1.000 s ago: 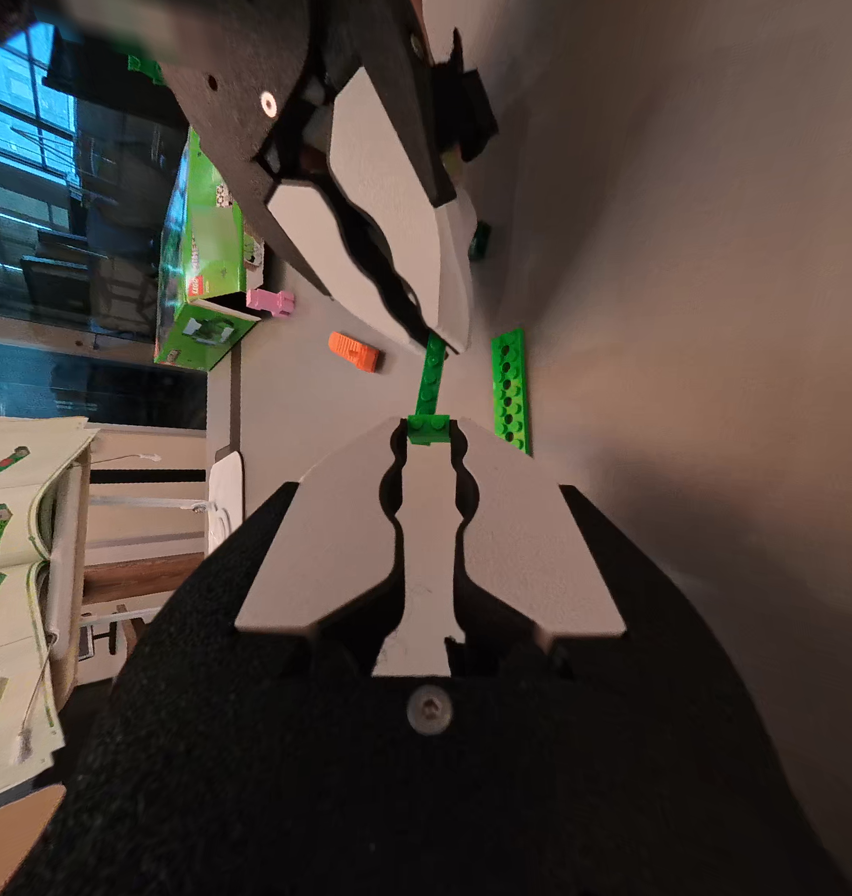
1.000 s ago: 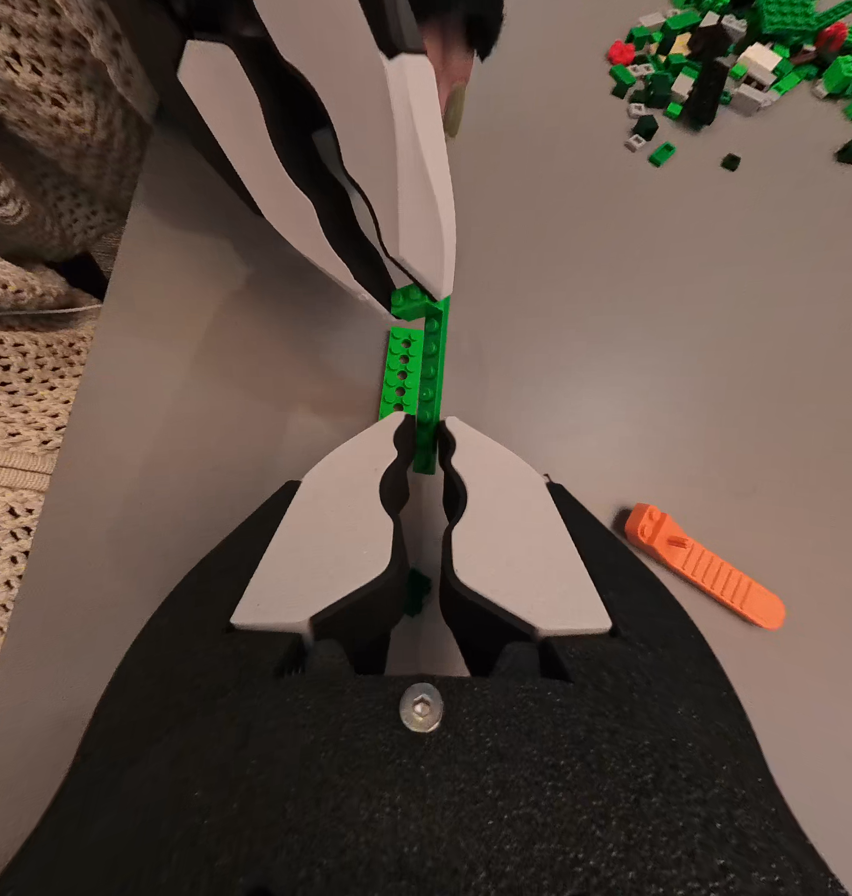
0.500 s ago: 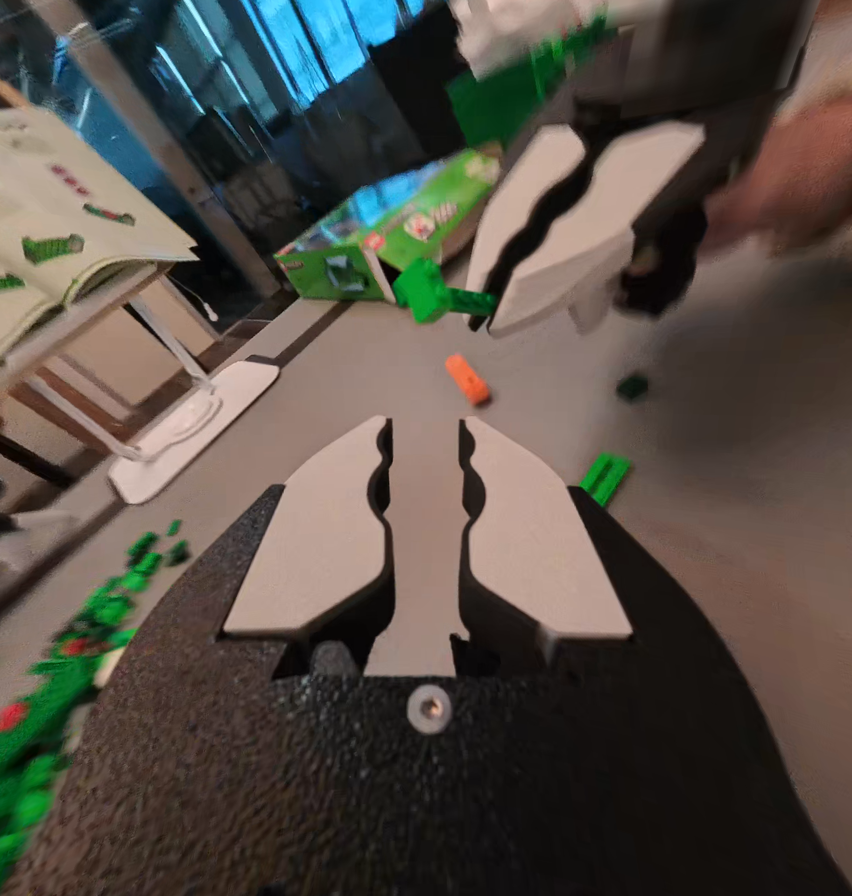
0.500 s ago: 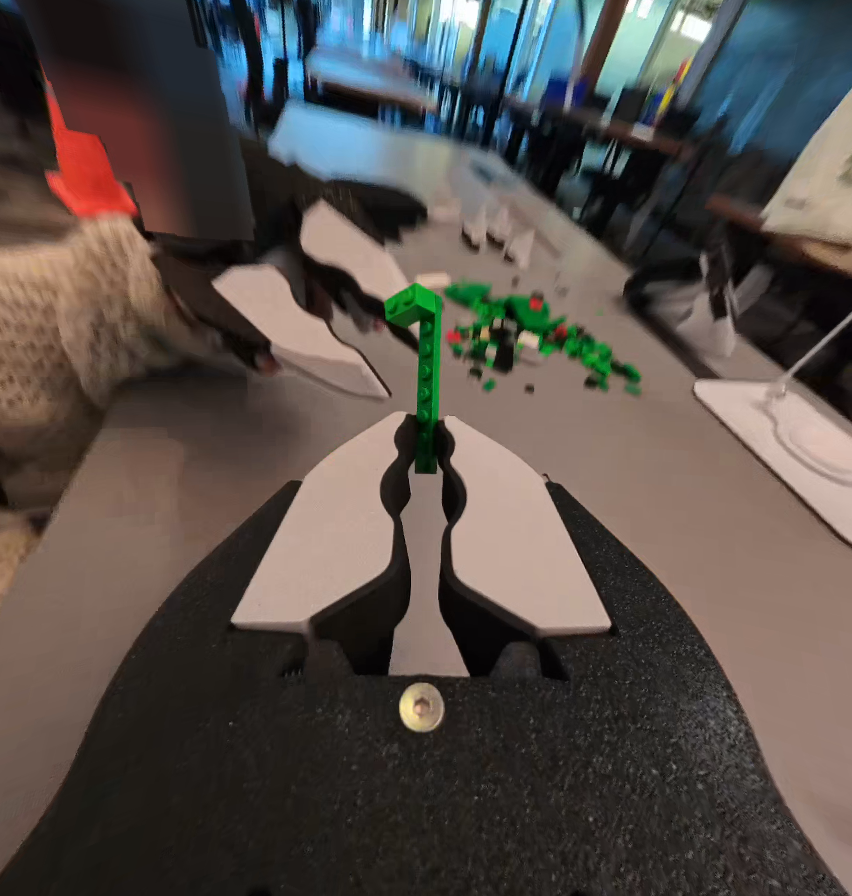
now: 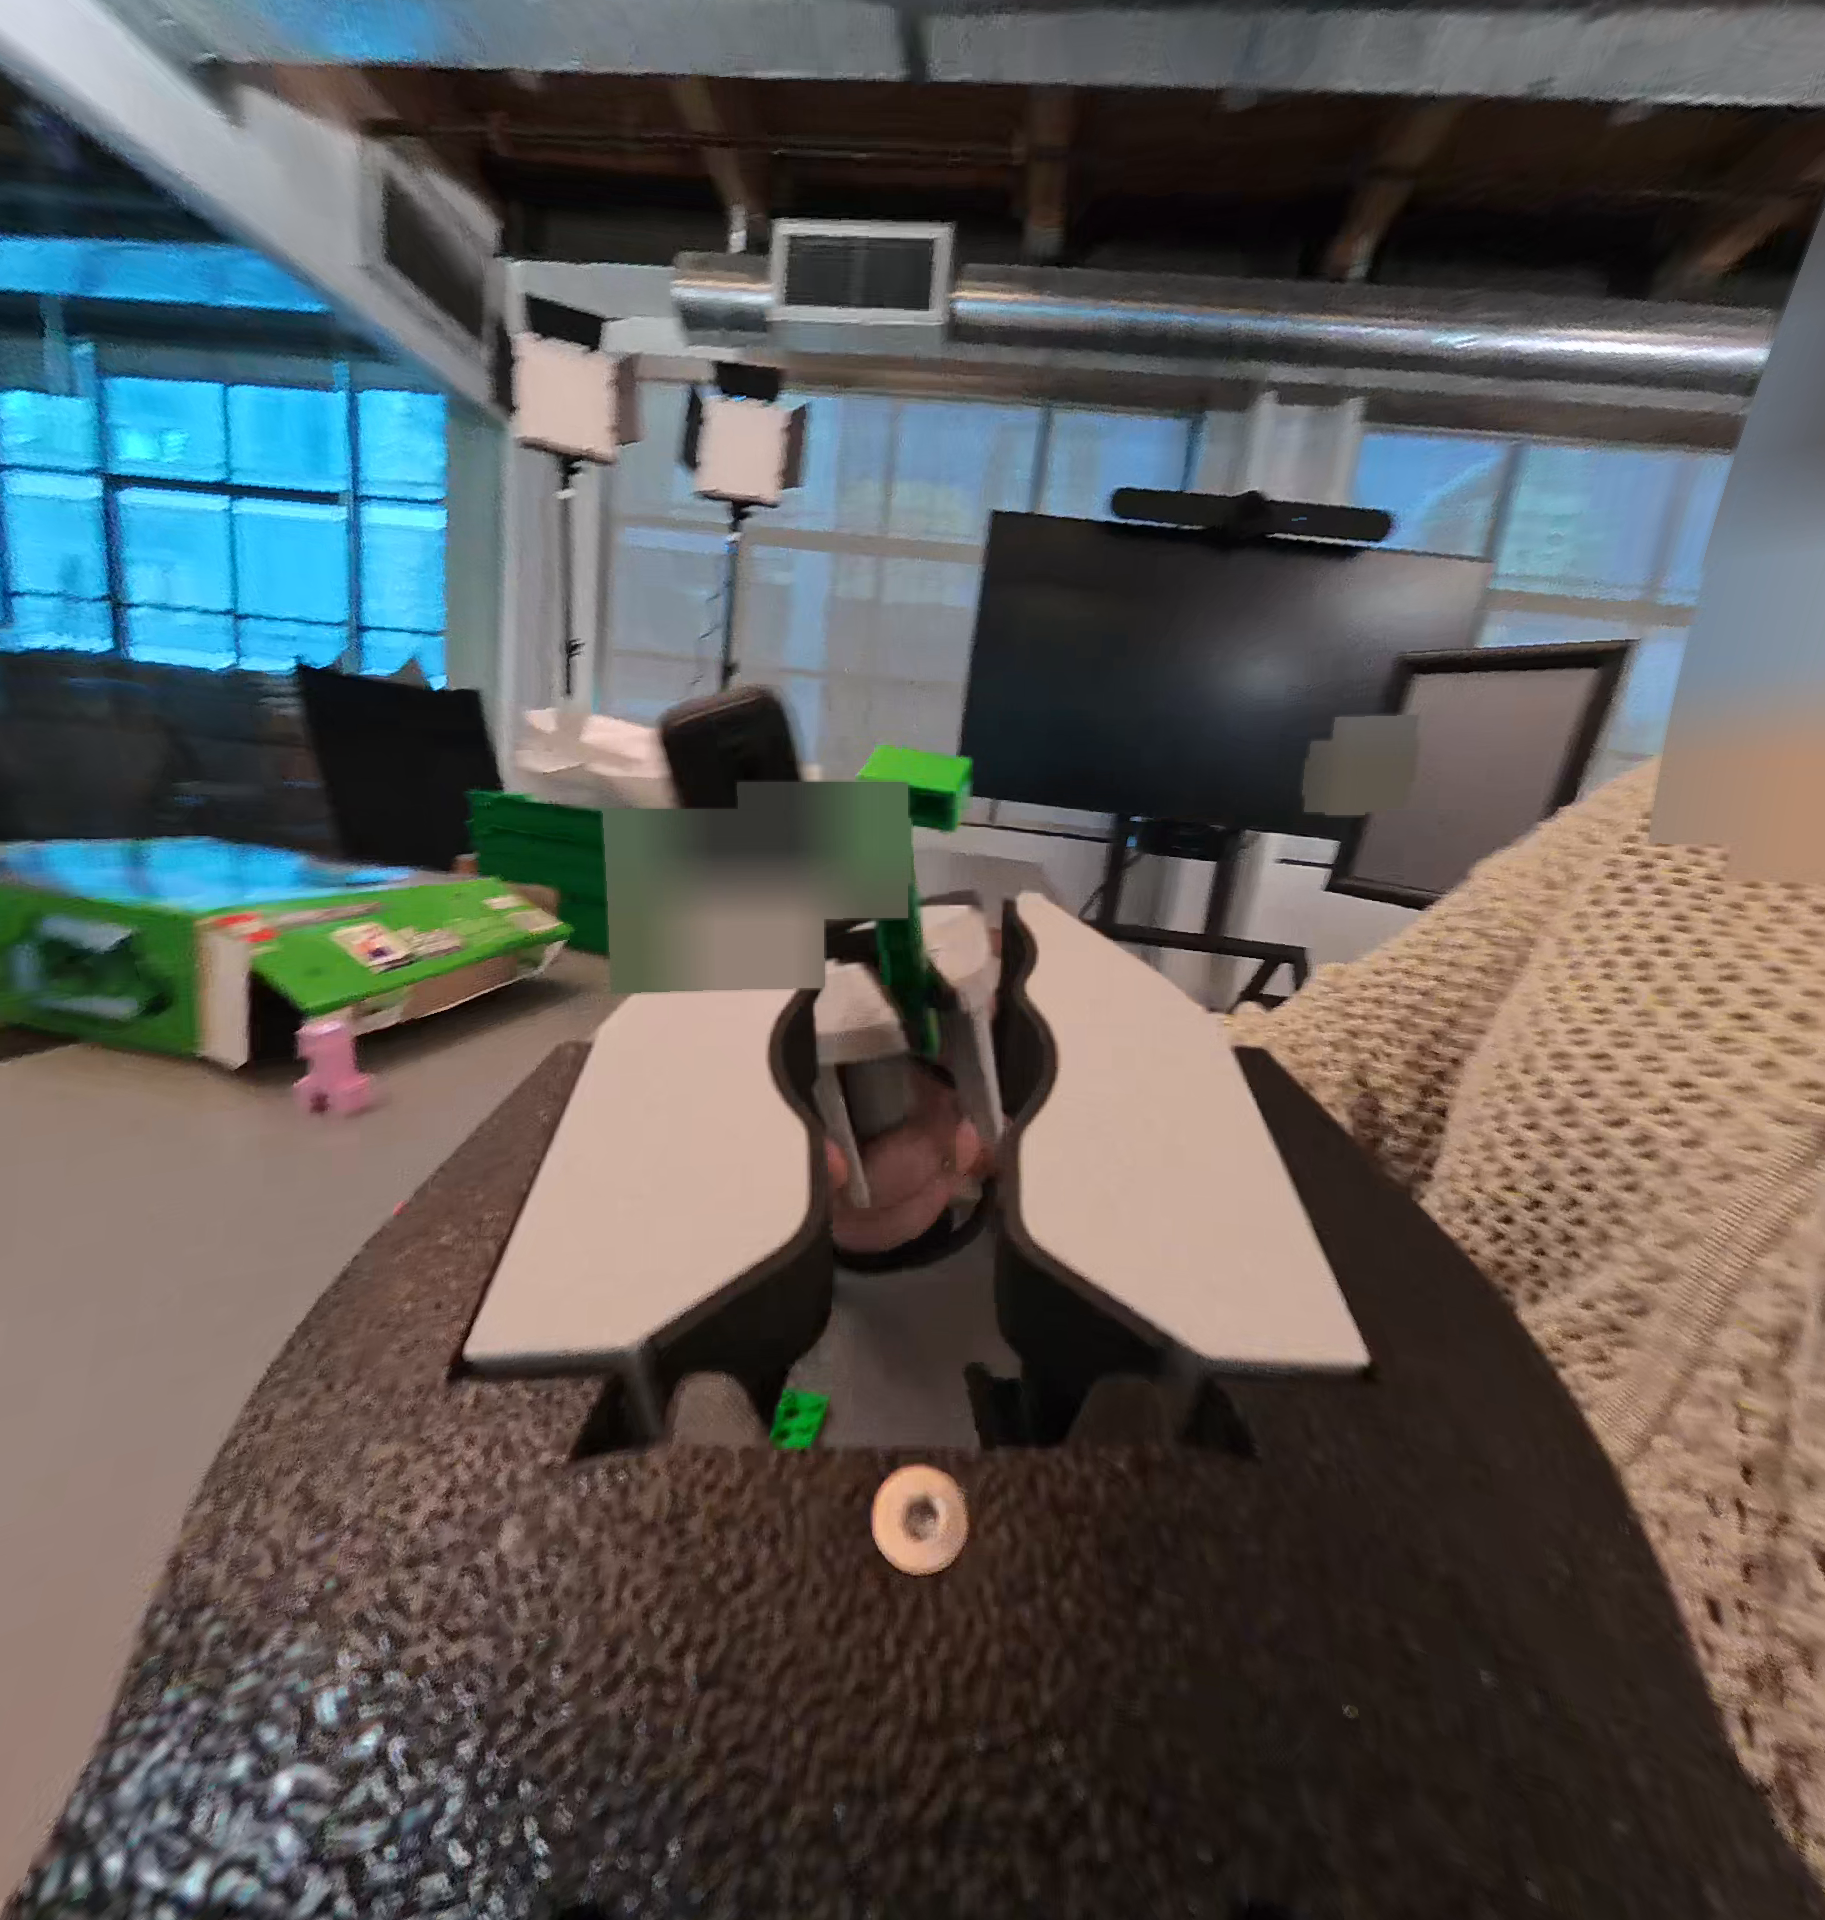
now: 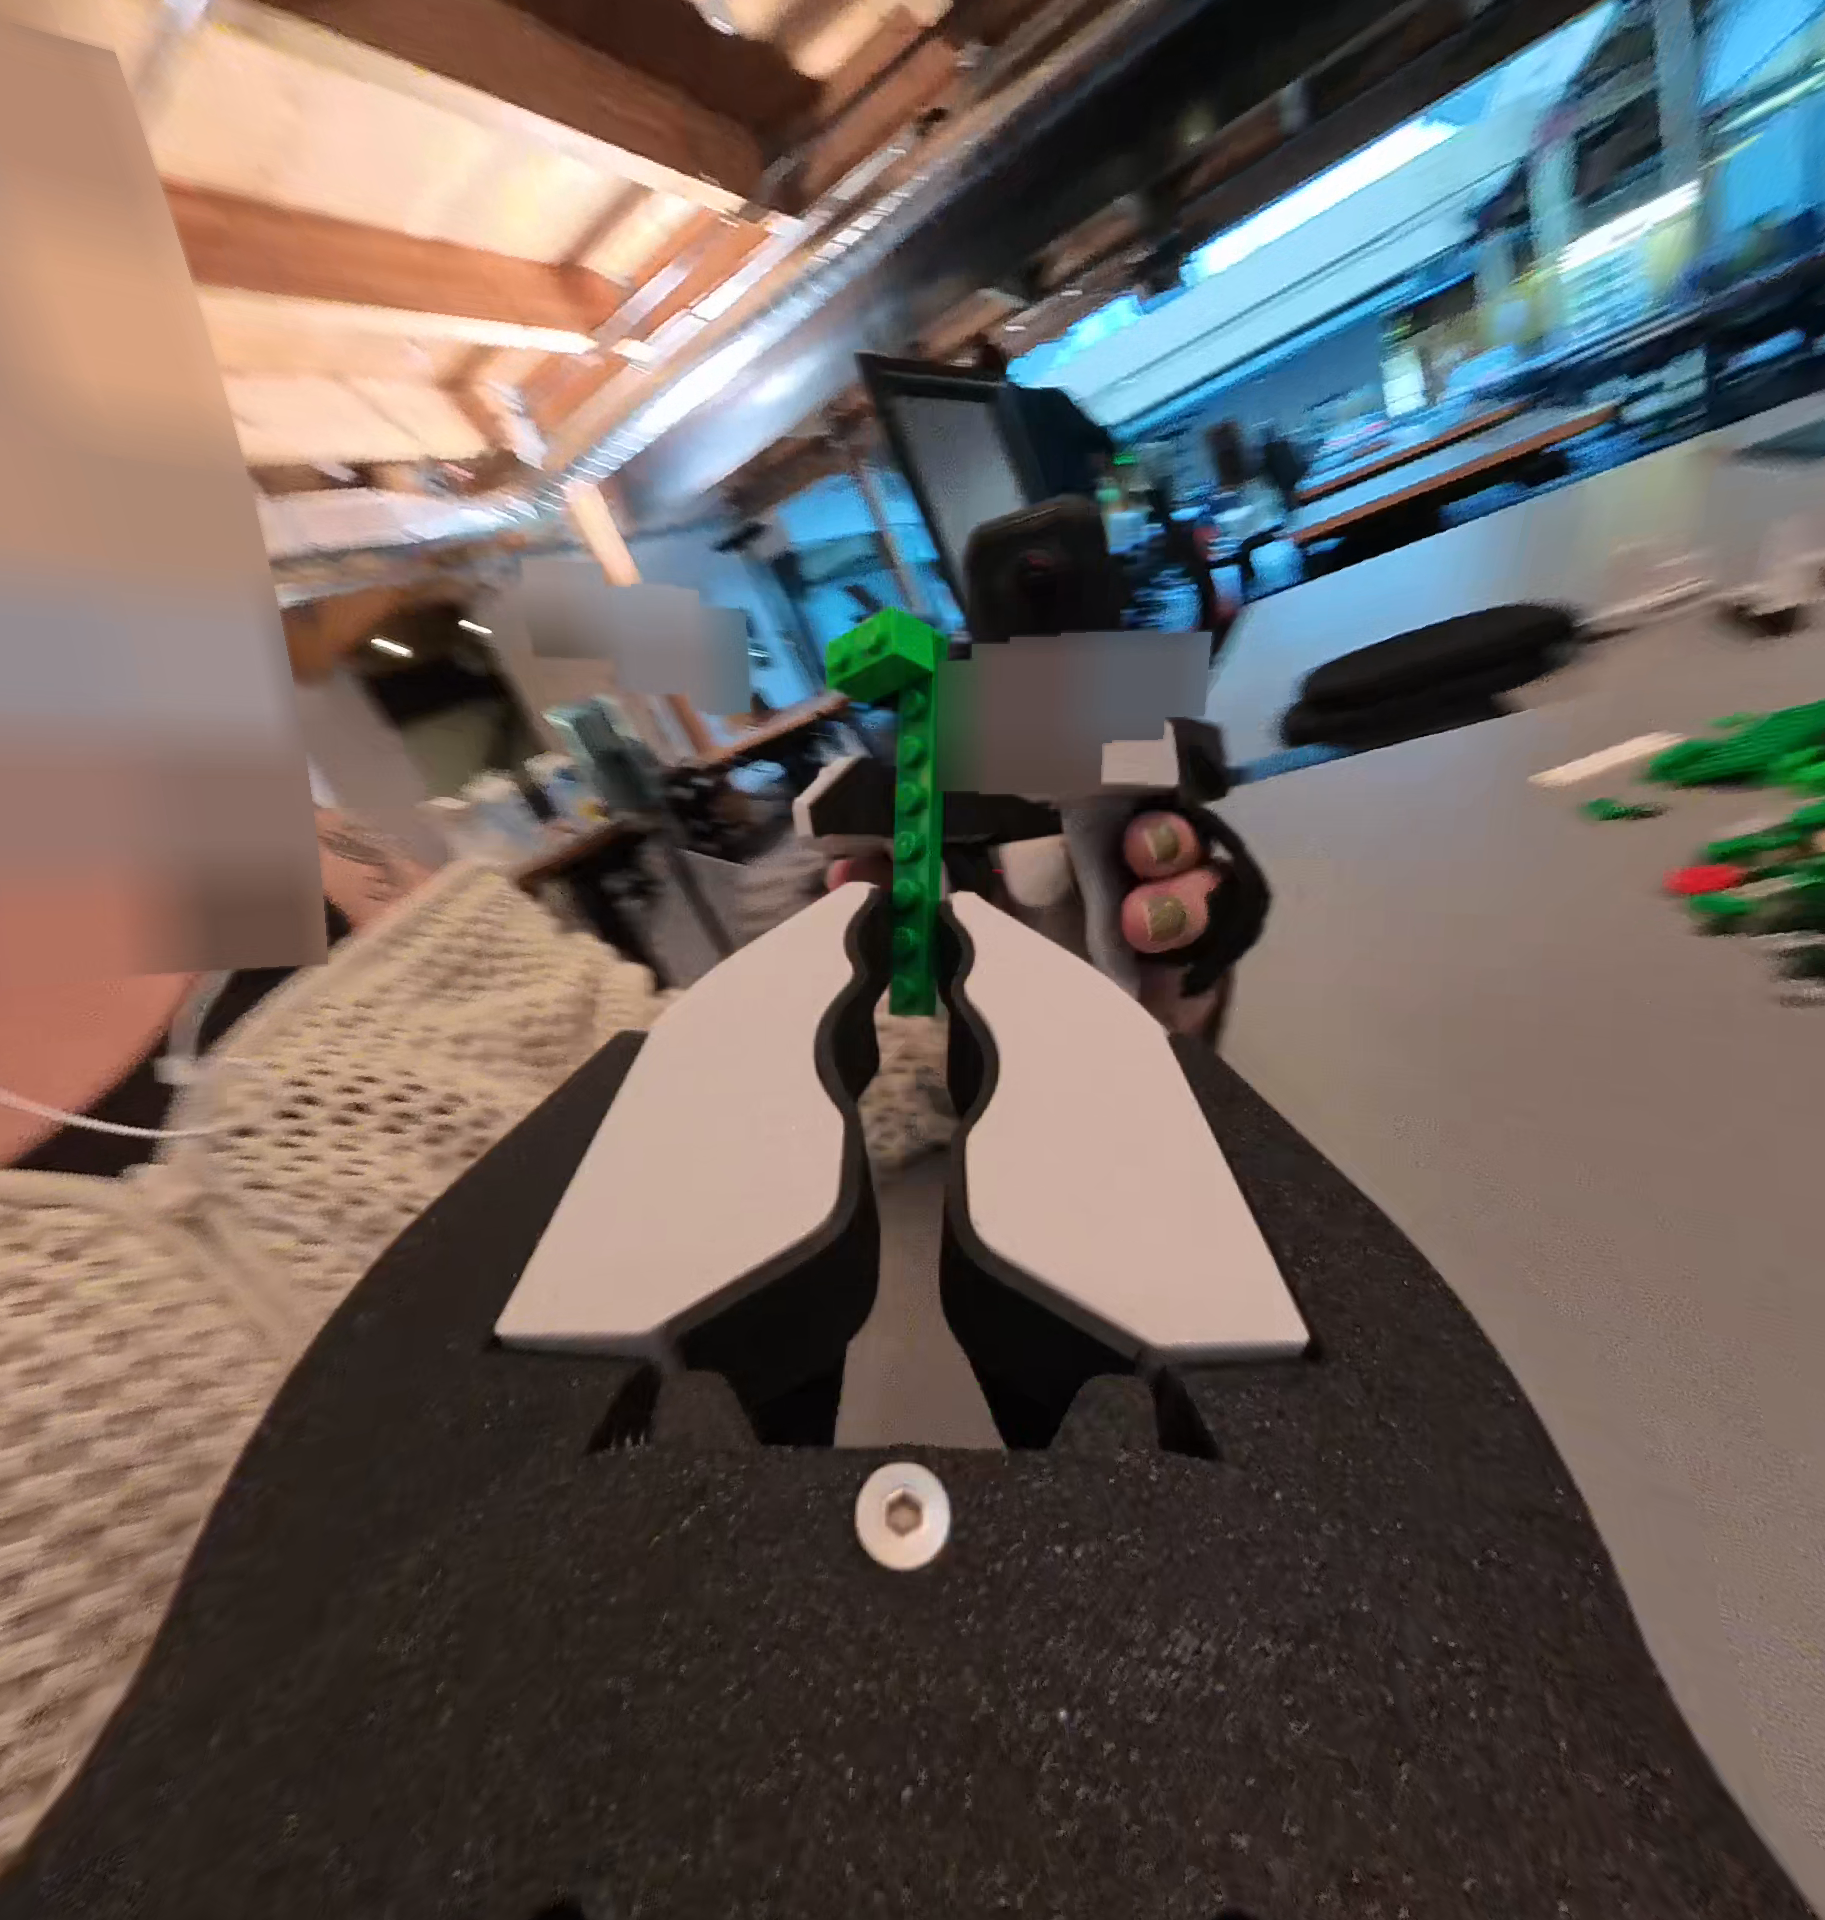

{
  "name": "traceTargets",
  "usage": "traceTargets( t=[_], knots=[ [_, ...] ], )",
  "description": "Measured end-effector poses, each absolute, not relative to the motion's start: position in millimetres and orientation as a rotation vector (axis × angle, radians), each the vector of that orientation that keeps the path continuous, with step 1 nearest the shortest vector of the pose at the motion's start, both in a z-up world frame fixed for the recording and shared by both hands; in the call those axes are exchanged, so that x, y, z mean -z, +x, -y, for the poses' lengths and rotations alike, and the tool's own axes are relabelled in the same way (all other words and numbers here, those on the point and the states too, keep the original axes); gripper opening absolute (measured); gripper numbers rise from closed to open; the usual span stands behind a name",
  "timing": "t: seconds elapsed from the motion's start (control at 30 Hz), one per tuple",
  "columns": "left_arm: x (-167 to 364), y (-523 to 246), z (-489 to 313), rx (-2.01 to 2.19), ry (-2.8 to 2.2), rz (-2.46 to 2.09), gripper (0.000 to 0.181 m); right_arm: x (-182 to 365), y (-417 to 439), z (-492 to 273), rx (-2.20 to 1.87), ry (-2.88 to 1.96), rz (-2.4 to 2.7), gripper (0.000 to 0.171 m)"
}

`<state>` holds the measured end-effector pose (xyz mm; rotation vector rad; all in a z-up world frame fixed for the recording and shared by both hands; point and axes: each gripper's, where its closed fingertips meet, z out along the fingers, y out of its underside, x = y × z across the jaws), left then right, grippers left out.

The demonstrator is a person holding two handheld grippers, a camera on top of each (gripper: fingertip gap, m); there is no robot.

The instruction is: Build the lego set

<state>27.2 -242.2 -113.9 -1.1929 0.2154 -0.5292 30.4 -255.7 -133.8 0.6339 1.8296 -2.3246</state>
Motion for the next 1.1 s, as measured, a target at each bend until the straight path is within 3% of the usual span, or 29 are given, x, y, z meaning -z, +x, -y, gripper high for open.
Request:
traceTargets(
  t=[0.2,0.53,0.67,0.83,0.97,1.1],
  knots=[
    [112.2,43.0,247.0,0.57,-1.16,-0.313,0.008,133.2,48.1,264.2,2.159,0.499,-1.578,0.008],
    [116.7,30.3,244.1,0.475,-1.179,-0.261,0.007,136.9,32.8,259.3,2.239,0.606,-1.612,0.01],
    [118.1,5.6,240.3,0.348,-1.195,-0.138,0.007,131.9,11.2,238.7,2.415,0.764,-1.696,0.029],
    [123.1,-29.1,238.4,0.27,-1.204,0.068,0.007,142.6,-10.4,217.3,2.516,0.991,-2.558,0.044],
    [129.7,-27.6,231.4,0.277,-1.249,0.071,0.007,149.6,-17.5,232.8,2.363,1.032,-3.072,0.037],
    [135.1,-24.7,227.5,0.275,-1.288,0.063,0.007,158.5,-24.6,240.0,2.234,1.097,-3.254,0.017]
  ],
)
